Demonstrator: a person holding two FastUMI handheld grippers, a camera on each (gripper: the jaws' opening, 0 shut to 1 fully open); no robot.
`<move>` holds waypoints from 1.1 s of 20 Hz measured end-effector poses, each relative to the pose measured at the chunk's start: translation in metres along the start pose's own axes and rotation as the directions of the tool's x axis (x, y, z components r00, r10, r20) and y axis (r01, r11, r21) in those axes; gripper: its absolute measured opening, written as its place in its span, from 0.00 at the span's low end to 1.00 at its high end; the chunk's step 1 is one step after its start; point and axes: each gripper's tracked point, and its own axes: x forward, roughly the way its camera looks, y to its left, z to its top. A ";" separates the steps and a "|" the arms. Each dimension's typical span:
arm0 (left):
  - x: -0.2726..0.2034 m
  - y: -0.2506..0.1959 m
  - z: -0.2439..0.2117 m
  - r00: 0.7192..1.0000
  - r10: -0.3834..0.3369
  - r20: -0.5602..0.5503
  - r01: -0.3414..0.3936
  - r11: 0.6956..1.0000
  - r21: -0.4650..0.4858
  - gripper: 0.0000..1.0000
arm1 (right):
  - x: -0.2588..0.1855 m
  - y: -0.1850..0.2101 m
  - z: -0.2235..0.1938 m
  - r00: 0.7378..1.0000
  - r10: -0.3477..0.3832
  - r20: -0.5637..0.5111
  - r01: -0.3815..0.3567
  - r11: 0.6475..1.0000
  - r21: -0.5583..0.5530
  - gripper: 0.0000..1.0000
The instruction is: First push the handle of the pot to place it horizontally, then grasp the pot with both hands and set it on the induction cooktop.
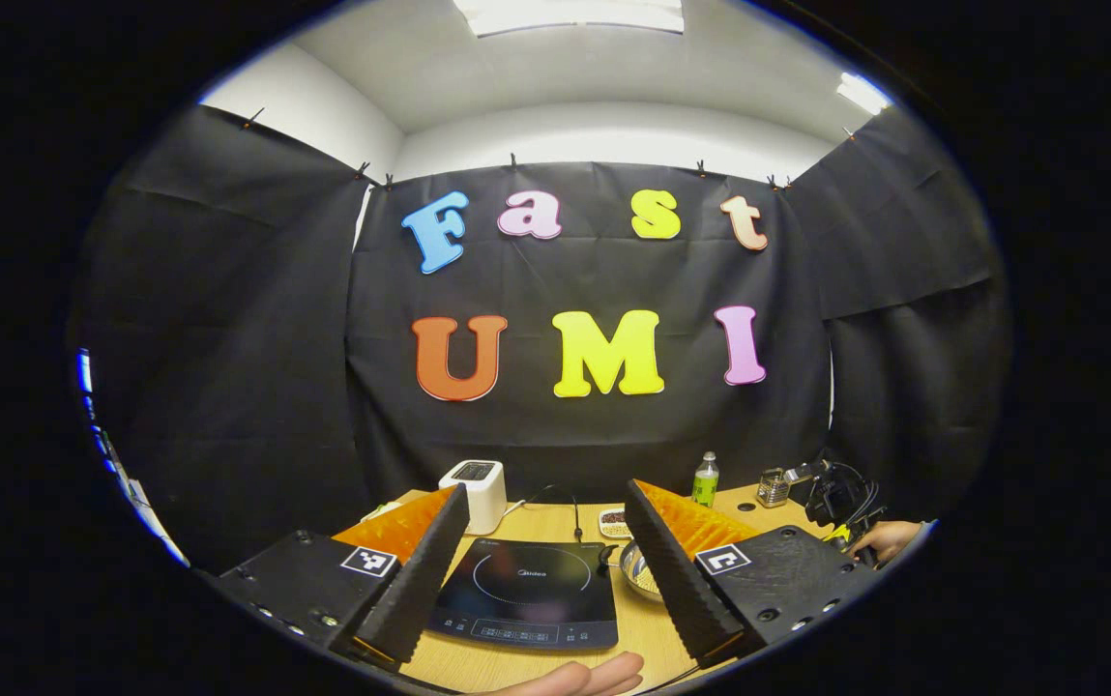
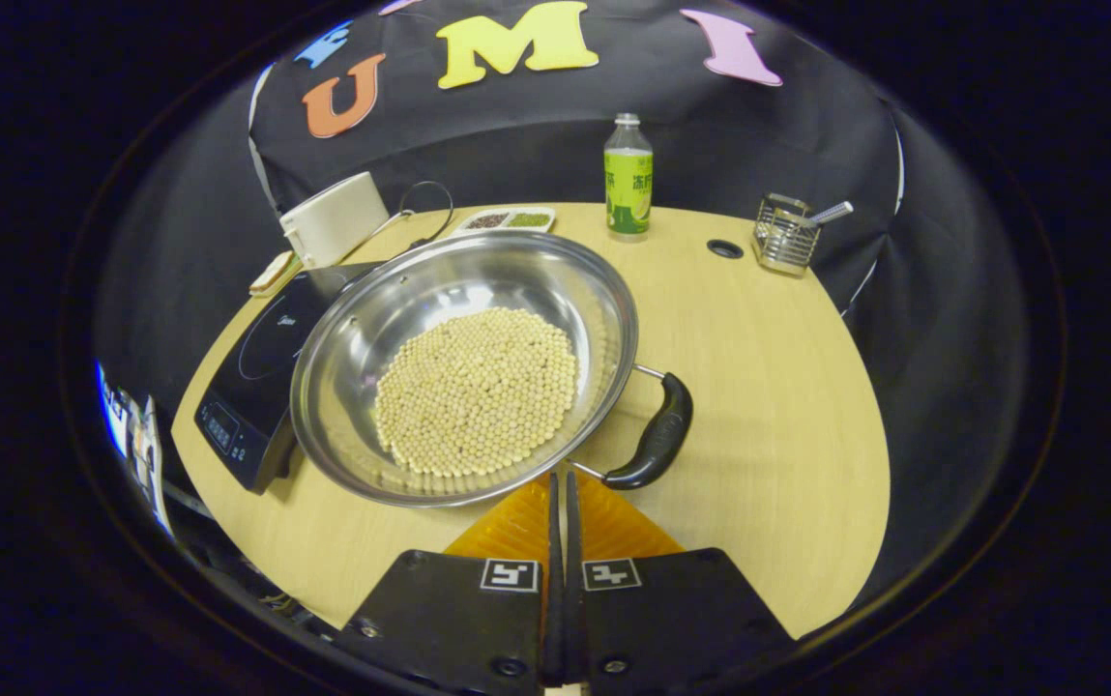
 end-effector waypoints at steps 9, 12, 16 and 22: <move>0.055 -0.010 -0.025 0.998 -0.012 -0.058 0.011 0.999 -0.031 0.96 | 0.008 -0.025 0.027 0.997 -0.049 0.059 0.051 0.998 -0.031 0.04; 0.085 -0.021 -0.053 0.992 -0.039 -0.124 0.033 0.998 -0.046 0.96 | 0.015 -0.030 0.035 0.996 -0.060 0.069 0.064 0.997 -0.046 0.04; 0.121 -0.035 -0.094 0.973 -0.065 -0.224 0.053 0.997 -0.061 0.96 | 0.013 -0.033 0.039 0.996 -0.036 0.077 0.038 0.999 -0.026 0.04; 0.168 -0.062 -0.147 0.925 -0.129 -0.357 0.088 0.988 -0.127 0.94 | 0.005 -0.042 0.044 0.992 -0.031 0.123 0.030 1.000 0.009 0.04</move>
